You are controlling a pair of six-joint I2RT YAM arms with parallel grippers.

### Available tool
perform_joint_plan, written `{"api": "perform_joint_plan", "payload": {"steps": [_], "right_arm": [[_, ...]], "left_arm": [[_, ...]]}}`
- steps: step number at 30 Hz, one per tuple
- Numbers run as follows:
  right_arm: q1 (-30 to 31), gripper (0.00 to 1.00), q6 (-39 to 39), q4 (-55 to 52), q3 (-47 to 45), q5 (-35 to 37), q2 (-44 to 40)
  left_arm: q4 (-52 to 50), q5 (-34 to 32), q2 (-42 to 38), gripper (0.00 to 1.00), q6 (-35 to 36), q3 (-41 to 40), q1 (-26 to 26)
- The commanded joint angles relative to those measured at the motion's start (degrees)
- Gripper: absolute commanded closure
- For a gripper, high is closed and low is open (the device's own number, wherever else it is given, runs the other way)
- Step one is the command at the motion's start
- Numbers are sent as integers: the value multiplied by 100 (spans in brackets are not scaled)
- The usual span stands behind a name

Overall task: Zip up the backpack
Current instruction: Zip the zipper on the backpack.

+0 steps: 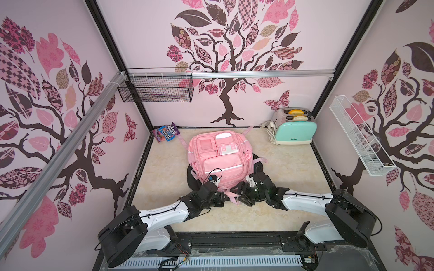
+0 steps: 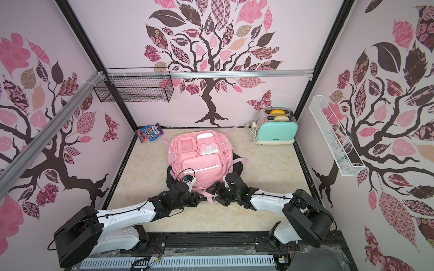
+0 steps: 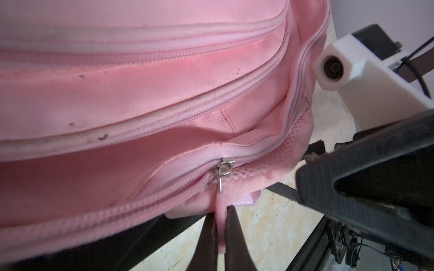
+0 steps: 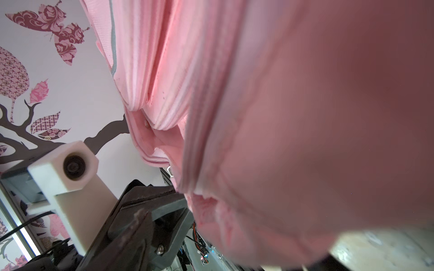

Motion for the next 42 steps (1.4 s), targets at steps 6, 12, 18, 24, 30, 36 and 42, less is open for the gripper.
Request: {"api": "perform_joint_plan", "payload": {"steps": [6,12,18,24,30,36,42], "right_arm": [[154,19,393,99,-137,697,-120],[152,20,259,311,125,659,246],[153,41,50,545,421,454,504],[153,78,-442,178,811,194,505],[153,100,-900,-87,1214,-248,658],[146,100,-1866,-1047,1768,-485,749],[61,100,-2527,-1801,1921,-317,325]], "left_arm": [[-148,-11,10,100,-7,-86,-12],[-148,0,-18,100,-10,-65,-43],[-169,25,8,100,20,-31,-58],[-280,-34,-138,100,54,-23,-60],[-555,-140,-324,100,160,65,-58],[-789,-243,-492,100,201,137,-58],[-941,-355,-580,100,205,151,-58]]}}
